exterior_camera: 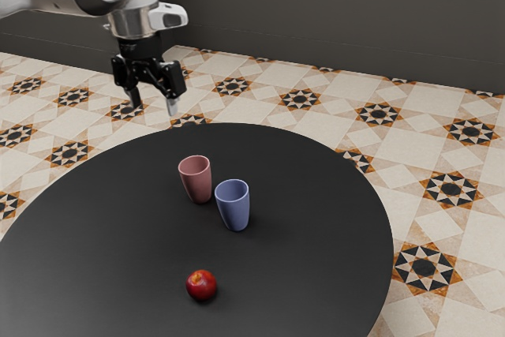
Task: Place the left cup onto the right cup
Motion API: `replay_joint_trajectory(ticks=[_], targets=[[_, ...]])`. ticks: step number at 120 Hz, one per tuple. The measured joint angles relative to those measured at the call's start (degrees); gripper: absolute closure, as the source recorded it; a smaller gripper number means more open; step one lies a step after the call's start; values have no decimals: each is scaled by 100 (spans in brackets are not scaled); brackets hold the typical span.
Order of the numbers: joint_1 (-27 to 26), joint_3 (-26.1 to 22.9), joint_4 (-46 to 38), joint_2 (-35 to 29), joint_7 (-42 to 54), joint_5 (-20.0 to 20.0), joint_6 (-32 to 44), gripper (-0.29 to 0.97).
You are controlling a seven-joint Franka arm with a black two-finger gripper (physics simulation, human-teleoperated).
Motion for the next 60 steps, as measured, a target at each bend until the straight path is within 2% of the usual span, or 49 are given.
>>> replay_joint_trajectory(ticks=[21,60], targets=[[-122,7,-2,62,4,-2,30,0],[-13,17,-13,561,10,-42,412,0]])
